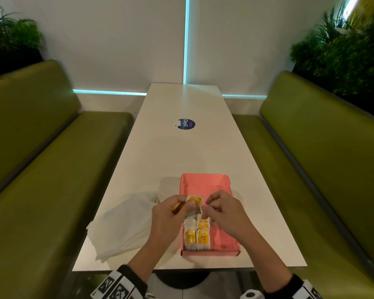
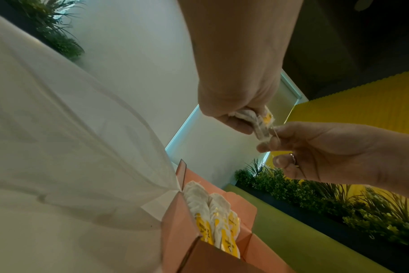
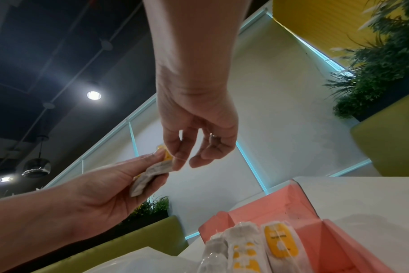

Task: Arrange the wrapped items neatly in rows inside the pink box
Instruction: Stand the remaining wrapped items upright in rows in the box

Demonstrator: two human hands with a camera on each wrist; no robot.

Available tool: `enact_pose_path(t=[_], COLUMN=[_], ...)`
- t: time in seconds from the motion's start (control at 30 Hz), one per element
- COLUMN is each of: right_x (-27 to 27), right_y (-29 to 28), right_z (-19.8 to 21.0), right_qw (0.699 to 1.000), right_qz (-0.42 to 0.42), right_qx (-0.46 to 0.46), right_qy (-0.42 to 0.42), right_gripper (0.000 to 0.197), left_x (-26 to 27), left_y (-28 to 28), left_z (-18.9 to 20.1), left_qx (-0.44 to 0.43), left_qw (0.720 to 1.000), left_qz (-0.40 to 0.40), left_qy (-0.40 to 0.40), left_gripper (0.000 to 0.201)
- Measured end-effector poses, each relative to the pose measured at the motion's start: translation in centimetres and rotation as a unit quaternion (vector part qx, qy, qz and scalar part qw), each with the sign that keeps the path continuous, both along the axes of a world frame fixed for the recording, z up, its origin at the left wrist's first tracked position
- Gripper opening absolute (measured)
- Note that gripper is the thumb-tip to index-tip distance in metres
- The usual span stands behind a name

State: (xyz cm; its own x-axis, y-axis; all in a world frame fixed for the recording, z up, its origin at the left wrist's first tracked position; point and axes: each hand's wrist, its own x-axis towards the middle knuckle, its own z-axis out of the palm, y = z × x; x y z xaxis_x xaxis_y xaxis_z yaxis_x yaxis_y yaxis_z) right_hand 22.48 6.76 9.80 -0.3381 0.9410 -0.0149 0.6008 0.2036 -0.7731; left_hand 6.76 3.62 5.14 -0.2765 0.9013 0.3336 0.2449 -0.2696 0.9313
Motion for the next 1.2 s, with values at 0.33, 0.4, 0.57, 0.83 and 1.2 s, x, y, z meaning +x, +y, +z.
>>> enact_pose_path(t=[0.33,0.4,0.57,0.83,1.2], right_x=[-0.3,-0.3,0.0,-0.2,-0.6], right_y=[0.4,0.3,0.3,0.2,0.1], right_z=[0.2,0.2,0.3,-0.1,-0.7], right_qw=[1.000,0.999,0.988,0.969,0.968], right_qz=[0.022,0.028,0.042,0.025,-0.006], right_qx=[-0.003,-0.041,-0.130,-0.166,-0.100], right_qy=[-0.015,0.017,0.067,0.180,0.230], right_gripper=[0.015,0.015,0.016,0.019,0.025], left_x=[-0.3,-0.4,-0.7,-0.6,-0.1], left_y=[0.5,0.6,1.0,0.9,0.4], left_z=[-0.9,-1.4,-2.0,-1.7,-1.0], left_qx=[0.248,0.275,0.284,0.252,0.152], left_qw=[0.954,0.939,0.928,0.946,0.986], left_qz=[0.002,0.009,0.015,0.014,-0.039], left_qy=[0.170,0.206,0.243,0.202,0.056], left_gripper=[0.011,0.012,0.012,0.014,0.012])
